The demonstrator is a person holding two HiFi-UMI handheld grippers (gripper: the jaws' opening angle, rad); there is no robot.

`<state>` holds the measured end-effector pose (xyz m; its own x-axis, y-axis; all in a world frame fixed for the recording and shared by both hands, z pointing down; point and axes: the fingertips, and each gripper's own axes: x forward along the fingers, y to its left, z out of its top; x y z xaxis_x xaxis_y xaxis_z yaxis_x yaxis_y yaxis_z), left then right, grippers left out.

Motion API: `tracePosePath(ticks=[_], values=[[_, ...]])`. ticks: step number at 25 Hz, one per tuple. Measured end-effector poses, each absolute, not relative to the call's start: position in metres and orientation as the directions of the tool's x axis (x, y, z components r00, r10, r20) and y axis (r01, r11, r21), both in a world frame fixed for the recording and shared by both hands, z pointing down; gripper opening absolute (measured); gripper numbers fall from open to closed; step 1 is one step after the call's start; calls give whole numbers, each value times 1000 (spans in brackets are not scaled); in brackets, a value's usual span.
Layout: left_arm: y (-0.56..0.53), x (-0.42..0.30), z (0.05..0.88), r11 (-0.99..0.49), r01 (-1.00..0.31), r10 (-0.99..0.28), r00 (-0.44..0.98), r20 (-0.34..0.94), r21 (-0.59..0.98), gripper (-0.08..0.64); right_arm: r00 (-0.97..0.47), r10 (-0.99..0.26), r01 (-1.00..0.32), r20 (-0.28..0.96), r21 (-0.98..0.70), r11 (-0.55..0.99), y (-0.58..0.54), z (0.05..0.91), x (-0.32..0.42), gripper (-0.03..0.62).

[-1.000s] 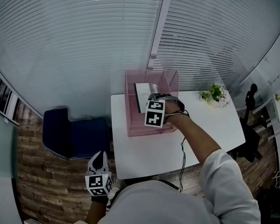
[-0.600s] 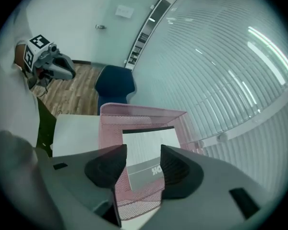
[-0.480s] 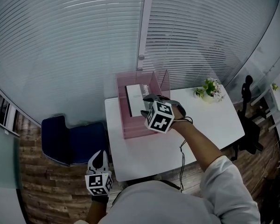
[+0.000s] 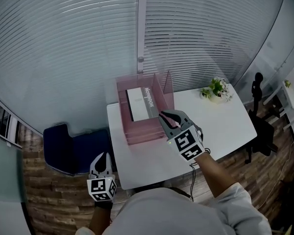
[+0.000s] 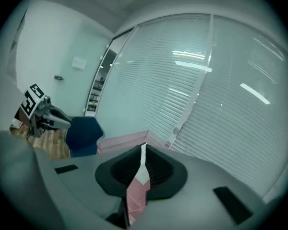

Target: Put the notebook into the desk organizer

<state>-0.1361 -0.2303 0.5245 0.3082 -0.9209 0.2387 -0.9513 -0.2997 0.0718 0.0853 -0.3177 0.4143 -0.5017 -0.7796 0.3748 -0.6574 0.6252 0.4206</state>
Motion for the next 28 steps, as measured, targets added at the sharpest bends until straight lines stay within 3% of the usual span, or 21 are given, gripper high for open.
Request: tracePosePath(ticks=[12, 28], values=[[-227, -114, 515, -323, -945, -915, 323, 242, 42, 8, -434, -893, -875, 117, 181, 449, -249, 410, 154, 15], [-217, -89, 509, -336, -942, -912, 329, 244, 14, 8, -371, -924, -924, 90, 66, 377, -211, 439, 190, 14]])
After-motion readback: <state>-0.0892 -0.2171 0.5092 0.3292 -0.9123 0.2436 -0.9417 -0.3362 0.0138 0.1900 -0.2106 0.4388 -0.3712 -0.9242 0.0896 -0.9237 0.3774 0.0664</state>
